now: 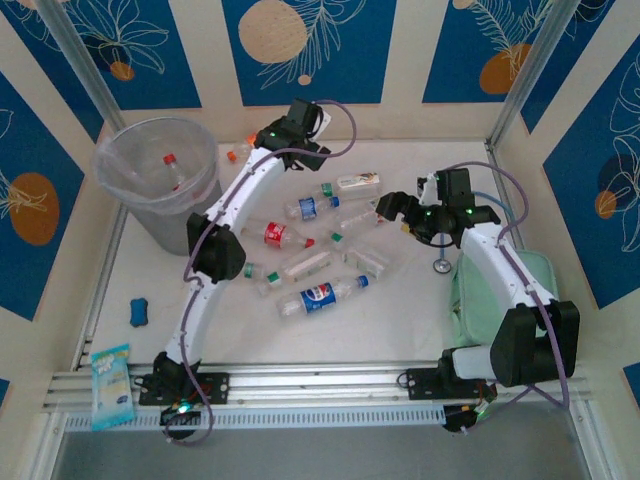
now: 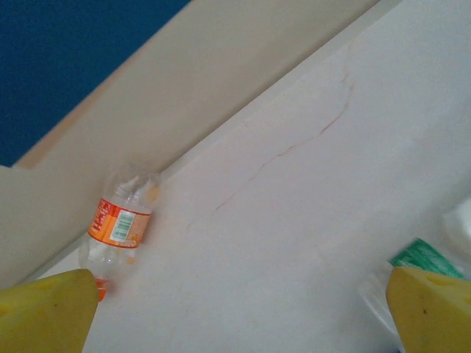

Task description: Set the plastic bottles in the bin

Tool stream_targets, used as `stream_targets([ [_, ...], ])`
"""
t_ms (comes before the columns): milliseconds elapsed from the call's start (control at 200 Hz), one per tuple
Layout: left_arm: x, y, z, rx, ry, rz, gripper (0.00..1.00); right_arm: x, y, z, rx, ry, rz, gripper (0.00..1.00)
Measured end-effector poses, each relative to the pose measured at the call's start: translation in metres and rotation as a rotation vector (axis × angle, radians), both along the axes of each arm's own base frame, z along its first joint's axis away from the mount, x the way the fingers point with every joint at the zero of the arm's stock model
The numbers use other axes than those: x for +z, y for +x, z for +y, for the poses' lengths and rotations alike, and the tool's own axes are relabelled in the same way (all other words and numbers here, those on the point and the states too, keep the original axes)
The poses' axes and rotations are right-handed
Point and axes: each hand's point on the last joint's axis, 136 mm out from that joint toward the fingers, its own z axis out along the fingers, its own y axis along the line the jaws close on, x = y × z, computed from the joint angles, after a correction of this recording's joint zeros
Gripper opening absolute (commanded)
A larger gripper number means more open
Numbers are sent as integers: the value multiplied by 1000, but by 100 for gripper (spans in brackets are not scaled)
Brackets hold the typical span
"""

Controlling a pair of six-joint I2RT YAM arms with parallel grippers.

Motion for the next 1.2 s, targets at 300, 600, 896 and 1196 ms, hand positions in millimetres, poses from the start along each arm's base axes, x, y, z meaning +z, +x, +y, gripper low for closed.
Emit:
stream_targets([
  [300,-65,61,73,177,-63,7,100,-3,-6,0,7,14,5,95],
  [600,-83,90,94,237,-161,-41,93,-12,-8,-4,-3,10,21,96],
  [896,-102,107,118,313,-232,-65,94,-19,-9,-5,-5,8,42,95],
  [1196,-108,123,156,428,-275,-123,93,-30,-11,-5,-6,4,85,96],
])
